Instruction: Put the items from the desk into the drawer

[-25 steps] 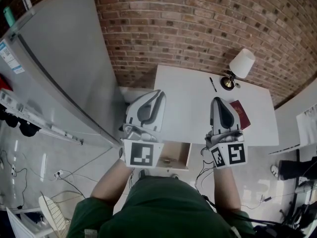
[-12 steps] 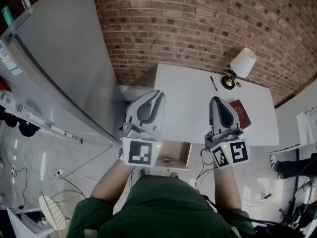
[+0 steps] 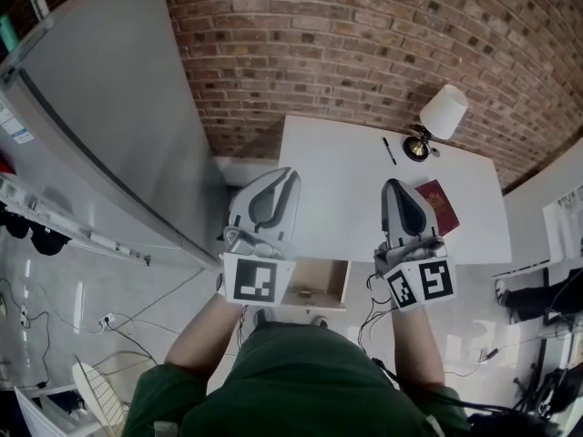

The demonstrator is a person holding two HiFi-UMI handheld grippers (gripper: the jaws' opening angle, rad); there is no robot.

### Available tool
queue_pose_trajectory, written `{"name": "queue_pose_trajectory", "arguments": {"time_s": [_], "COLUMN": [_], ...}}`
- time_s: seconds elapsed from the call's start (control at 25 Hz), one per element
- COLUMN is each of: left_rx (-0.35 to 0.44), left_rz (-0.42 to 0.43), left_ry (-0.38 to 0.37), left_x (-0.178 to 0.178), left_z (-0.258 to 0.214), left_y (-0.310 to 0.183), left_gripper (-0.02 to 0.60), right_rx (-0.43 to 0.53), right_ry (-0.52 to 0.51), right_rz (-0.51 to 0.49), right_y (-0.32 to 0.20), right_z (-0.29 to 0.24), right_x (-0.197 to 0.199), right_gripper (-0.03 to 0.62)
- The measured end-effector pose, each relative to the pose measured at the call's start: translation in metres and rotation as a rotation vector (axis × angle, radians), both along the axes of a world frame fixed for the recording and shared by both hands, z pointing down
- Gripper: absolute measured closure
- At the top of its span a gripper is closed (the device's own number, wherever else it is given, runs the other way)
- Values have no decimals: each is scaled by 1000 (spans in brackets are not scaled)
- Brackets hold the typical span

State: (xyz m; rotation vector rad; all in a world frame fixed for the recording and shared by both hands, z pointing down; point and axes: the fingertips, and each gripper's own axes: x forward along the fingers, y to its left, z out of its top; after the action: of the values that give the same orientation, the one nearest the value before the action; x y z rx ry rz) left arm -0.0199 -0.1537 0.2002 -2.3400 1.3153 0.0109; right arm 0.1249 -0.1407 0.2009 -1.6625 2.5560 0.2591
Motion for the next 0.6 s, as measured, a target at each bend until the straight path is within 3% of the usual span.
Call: {"name": "queue_pose_trajectory", "arguments": {"time_s": [0.6], "left_rx": [-38], "left_rz": [4], "left_ry": [14], "left_x": [-5], "left_z": [11], "left_y": [-11], "left_gripper": [555], "right_rx": [-8], "right_ry": [23], "right_rz": [-6], "right_y": [-9], "right_z": [2], "right_x": [-6], "right_gripper": [591]}}
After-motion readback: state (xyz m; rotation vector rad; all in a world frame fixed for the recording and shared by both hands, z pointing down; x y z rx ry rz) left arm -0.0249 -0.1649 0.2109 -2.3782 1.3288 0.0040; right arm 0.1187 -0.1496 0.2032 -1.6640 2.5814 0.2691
